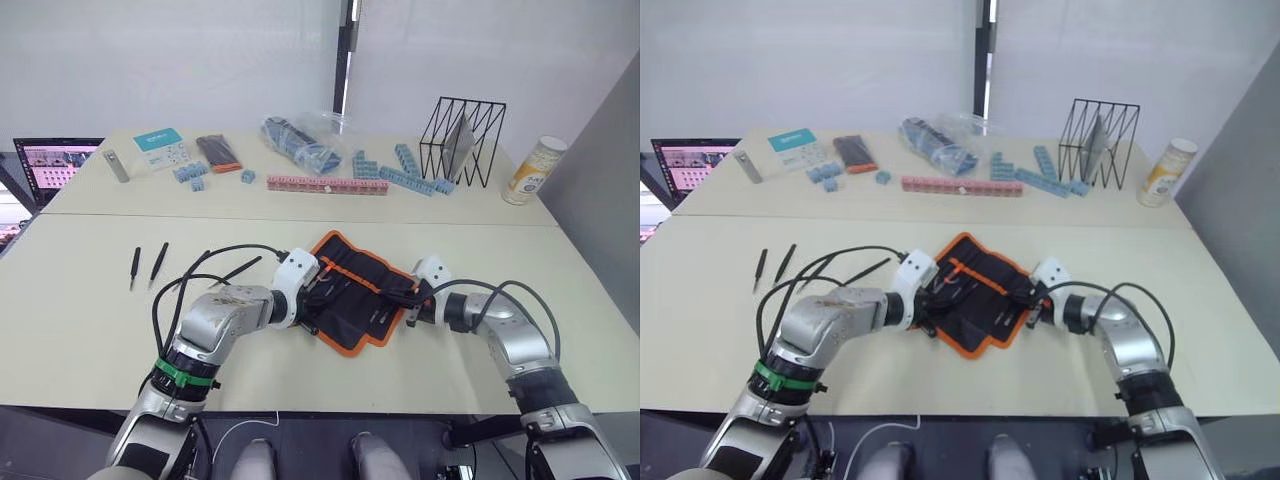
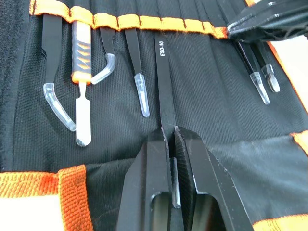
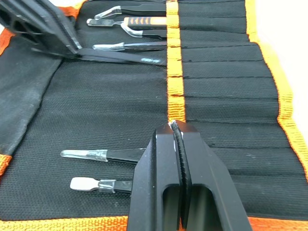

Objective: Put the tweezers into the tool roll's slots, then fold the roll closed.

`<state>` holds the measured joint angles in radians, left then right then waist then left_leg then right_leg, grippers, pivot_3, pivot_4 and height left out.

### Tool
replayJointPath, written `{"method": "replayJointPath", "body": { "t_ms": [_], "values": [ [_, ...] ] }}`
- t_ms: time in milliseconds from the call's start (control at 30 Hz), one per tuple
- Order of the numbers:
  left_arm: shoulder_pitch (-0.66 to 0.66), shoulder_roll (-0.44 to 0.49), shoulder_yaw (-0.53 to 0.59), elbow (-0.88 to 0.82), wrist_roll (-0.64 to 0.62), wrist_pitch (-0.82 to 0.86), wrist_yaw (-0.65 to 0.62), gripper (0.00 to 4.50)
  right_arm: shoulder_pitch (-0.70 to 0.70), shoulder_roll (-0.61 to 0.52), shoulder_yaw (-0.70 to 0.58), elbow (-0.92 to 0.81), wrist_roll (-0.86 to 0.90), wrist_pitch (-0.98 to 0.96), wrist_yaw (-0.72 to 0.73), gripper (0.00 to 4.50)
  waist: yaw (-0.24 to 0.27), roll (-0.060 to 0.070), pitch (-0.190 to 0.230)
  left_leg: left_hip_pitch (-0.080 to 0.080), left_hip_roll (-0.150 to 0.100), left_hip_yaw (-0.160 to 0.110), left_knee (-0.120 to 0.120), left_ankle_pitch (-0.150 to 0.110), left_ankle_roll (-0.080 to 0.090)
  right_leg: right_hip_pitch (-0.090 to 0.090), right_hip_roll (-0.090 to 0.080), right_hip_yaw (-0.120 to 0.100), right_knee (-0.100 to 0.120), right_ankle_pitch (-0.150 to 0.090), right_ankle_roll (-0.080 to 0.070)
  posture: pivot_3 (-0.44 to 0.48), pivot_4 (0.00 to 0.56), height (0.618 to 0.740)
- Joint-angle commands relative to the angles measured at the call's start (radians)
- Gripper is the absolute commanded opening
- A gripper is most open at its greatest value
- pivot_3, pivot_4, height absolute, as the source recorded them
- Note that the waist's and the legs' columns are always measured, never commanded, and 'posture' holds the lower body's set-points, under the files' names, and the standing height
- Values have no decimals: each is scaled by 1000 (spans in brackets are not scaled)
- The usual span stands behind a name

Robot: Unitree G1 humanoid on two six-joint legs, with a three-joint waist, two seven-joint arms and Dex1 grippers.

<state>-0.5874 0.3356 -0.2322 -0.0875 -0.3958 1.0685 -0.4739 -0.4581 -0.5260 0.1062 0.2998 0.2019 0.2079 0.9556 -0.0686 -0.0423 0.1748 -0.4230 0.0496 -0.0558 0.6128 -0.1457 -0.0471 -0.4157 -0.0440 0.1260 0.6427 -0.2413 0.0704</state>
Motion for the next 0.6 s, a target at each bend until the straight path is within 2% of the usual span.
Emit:
{"method": "replayJointPath", "body": {
  "t_ms": [33, 200, 367, 600],
  "values": [
    [-36, -32, 1, 36, 27, -41, 8, 0, 13, -8, 13, 5, -28, 17, -4, 27, 0, 0, 0, 0, 0, 0, 0, 0, 0, 0, 0, 0, 0, 0, 0, 0, 150, 740],
    [-80, -78, -10, 126, 73, -95, 14, 0, -1, -6, 14, 36, -56, -7, -28, 27, 0, 0, 0, 1, 0, 0, 1, 0, 0, 3, 0, 0, -1, 0, 0, 0, 150, 740],
    [-176, -145, -26, 303, 137, -197, 11, 0, -17, 6, 12, 86, -70, -34, -42, 27, 2, 0, 0, 4, -1, -1, 2, 0, 0, 8, 0, 0, -2, 1, 1, 0, 150, 740],
    [-242, -200, -37, 505, 203, -345, -29, 0, 7, 8, 20, 51, -68, -31, -49, 27, 4, 0, 0, 7, -2, -1, 2, 0, 0, 15, -1, 1, -12, 2, 3, 0, 150, 740]
  ]
}}
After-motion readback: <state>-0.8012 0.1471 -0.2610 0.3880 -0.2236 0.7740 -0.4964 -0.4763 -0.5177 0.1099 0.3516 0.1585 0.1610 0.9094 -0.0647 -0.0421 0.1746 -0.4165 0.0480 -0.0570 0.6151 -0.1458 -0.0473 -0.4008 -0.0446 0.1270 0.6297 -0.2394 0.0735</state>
